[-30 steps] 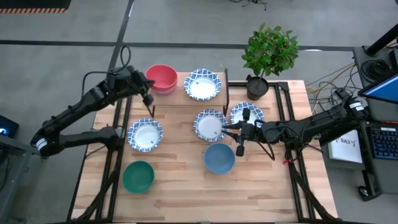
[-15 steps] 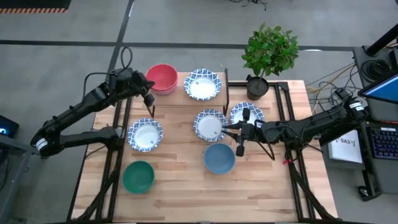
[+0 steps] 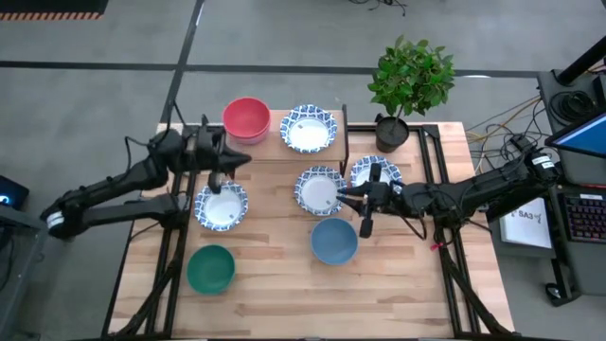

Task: Place and stack bowls onto a shelf
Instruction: Stack the right white bowl on the white bowl on the shelf

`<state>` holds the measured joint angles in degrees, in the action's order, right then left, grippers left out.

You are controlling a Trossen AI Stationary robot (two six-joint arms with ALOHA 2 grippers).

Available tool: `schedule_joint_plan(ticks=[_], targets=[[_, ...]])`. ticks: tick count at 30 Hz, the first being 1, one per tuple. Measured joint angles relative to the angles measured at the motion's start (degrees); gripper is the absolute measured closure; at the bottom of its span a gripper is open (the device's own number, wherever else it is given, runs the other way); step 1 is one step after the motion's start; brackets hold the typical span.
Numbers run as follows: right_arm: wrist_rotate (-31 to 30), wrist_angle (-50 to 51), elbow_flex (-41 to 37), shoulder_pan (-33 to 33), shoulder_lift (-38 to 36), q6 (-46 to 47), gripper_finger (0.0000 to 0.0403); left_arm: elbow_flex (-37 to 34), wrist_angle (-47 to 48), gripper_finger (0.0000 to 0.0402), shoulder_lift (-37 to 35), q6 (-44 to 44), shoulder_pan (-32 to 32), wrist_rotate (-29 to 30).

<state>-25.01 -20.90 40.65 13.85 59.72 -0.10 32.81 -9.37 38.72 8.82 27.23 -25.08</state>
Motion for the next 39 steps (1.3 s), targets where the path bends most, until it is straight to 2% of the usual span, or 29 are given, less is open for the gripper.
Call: schedule_joint_plan(ticks=[9,12,17,30,34,36,39], targets=[[0.4,-0.9,0.0,0.0,0.0,8.1,0.0337,-3.2,-1.3,0.0401,-1.4,0.9,-11.5,0.1],[2.7,-0.9,0.0,0.0,0.0,10.1,0.0337,-4.2,-3.2,0.0401,-0.9,0.3,-14.6,1.7],[3.0,-0.9,0.0,0.0,0.0,13.4,0.0337,-6.2,-6.8,0.0401,0.5,0.3,-18.4,3.7],[3.3,-2.5,0.0,2.1,0.4,16.9,0.0337,-6.2,-8.4,0.0401,3.9,0.8,-19.4,3.7],[6.8,-5.9,0.9,2.4,3.5,17.2,0.0337,-6.2,-8.0,0.0401,3.5,-0.5,-19.4,3.6],[7.7,-4.9,3.2,2.7,5.8,18.4,0.0337,-6.2,-7.1,0.0401,2.7,-1.6,-19.4,3.6],[7.6,2.9,8.7,2.8,9.2,20.3,0.0337,-5.9,-4.0,0.0402,1.4,-3.3,-19.4,3.6]])
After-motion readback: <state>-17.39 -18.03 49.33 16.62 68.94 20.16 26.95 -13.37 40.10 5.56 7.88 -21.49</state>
